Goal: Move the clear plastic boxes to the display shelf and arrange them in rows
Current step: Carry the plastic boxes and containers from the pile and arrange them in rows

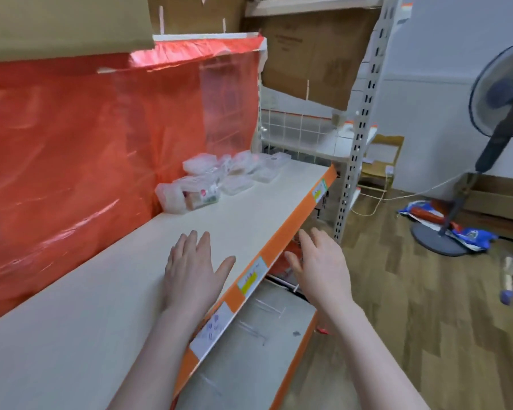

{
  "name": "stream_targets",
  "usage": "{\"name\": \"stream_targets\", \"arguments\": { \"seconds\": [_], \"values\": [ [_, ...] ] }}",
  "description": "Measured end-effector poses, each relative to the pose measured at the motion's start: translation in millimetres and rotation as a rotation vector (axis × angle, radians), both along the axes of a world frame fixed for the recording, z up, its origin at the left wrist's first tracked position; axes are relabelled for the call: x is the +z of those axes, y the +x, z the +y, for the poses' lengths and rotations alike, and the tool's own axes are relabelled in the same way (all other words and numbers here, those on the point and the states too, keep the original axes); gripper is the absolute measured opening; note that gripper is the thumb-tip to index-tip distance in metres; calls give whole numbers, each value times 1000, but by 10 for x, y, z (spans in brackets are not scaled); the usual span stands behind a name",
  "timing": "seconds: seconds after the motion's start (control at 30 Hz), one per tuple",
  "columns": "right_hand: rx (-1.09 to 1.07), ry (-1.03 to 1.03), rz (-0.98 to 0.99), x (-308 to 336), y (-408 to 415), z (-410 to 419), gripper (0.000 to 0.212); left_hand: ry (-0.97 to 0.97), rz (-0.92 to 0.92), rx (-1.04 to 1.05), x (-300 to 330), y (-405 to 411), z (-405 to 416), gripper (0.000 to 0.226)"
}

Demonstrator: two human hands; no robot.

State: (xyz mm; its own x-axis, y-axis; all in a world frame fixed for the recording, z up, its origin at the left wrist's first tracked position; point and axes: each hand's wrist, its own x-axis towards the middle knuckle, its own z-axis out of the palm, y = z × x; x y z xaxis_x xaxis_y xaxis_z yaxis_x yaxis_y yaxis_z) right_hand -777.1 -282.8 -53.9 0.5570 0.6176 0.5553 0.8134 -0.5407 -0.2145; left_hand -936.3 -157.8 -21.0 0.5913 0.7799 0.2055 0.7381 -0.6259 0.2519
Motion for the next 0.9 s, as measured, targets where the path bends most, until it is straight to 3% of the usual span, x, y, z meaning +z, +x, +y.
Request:
{"name": "stream_targets", "arguments": {
  "seconds": [0.53, 0.9],
  "values": [
    [594, -158, -31, -101, 2380, 1971, 48, -114, -148, 695, -317, 1614, 682, 69],
    [855, -309, -58, -189, 2985, 2633, 45, -141, -108, 809, -360, 2022, 735, 67]
  ]
}}
